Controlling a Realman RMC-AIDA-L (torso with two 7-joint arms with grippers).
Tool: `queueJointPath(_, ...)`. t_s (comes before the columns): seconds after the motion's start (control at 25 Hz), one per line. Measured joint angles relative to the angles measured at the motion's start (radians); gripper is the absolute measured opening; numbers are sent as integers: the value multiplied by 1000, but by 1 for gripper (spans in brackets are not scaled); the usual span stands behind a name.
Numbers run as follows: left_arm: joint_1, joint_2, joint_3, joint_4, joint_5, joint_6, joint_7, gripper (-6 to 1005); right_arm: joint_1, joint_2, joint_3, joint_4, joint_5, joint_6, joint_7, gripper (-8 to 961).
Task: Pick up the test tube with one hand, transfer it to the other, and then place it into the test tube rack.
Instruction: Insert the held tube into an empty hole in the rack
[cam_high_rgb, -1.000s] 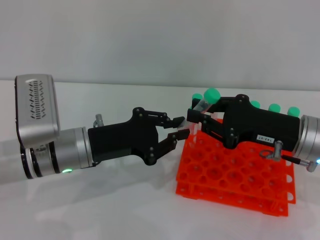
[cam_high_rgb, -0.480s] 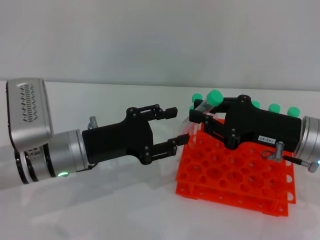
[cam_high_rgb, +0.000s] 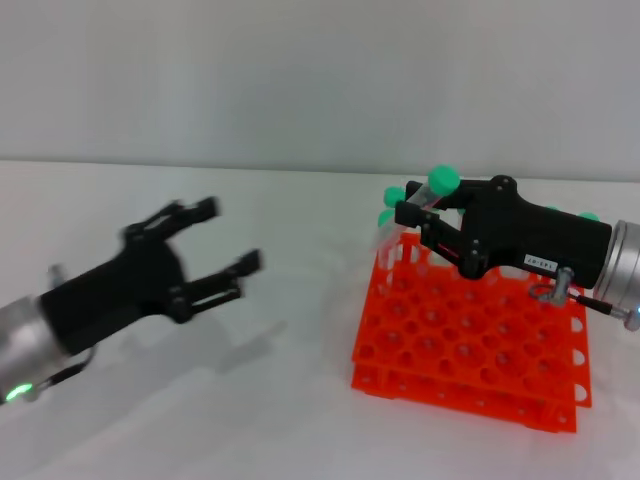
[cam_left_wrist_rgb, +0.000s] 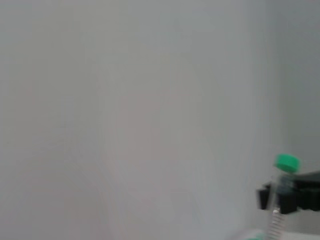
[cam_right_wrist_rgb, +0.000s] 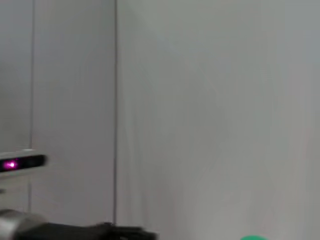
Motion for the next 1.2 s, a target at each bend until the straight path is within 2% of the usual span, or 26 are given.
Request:
queueJointPath(0.08,57,-1,0,0,-63,3,9,870,1,-2,0,-8,-1,25,-5,207)
queueJointPath(0.28,173,-5,-1,18,-157,-4,34,878,1,-19,-1,-54,-31,69,23,208)
queueJointPath(0.56,259,-6,-2,43,-206,-21,46,879,2,-46,-2,-111,-129,113,114,211)
queueJointPath(0.64,269,-6,-2,52,-210,-28,46,879,4,-46,-4,-112,-135,125,116,211)
queueJointPath(0.96,270,-5,-2,65,-212,-46,48,879,15,0,-9,-121,-248,253,115,214)
queueJointPath(1.2,270,-4,-2,74,-212,-49,48,878,16,2,-23,-126,-260,295,117,216)
